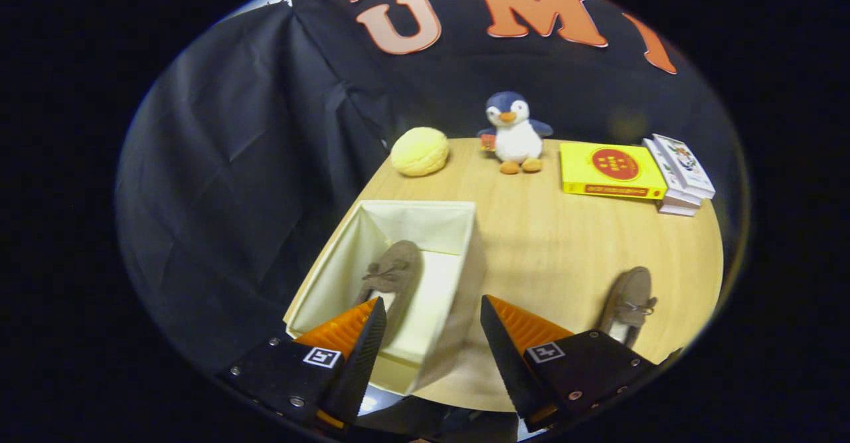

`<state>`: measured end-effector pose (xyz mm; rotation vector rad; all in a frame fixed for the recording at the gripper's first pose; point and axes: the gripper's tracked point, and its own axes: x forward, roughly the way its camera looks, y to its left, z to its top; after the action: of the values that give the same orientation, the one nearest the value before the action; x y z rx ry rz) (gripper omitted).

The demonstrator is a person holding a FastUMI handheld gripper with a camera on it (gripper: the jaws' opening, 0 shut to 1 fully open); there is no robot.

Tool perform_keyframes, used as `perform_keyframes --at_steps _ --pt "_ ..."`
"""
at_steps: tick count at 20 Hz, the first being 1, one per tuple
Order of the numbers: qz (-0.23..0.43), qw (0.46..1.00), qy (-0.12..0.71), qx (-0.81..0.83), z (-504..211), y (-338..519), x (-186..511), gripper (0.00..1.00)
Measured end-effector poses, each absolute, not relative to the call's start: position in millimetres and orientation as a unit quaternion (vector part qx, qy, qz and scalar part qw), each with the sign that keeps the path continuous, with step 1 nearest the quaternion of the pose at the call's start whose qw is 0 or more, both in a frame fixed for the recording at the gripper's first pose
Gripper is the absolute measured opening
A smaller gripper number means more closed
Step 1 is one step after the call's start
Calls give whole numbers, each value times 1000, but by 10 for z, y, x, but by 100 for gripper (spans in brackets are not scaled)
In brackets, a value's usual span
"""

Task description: Open the storage box then place both shoes into the box .Put the left shoe in first, then the right shoe, with the right side of both shoes facing outward in a uniform manner.

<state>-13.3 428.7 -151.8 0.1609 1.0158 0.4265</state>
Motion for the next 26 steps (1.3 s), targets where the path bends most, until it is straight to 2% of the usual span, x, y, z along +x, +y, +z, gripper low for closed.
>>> perform_keyframes --at_steps 3,8,13,15,19,21,22,26 --pt "142 865 478 53 -1716 3621 -89 90" --pt "57 857 511 38 -2228 2610 -295 91" --pt "26 842 538 30 -2747 2109 -466 91" --pt "22 838 544 29 -2928 2001 -485 88" --pt "20 842 538 29 -3274 1852 -404 76" --pt "5 846 533 13 -3445 1686 -364 66" --pt "5 850 526 32 -3491 1714 -318 55" --pt "-4 858 509 68 -3609 1778 -192 34"
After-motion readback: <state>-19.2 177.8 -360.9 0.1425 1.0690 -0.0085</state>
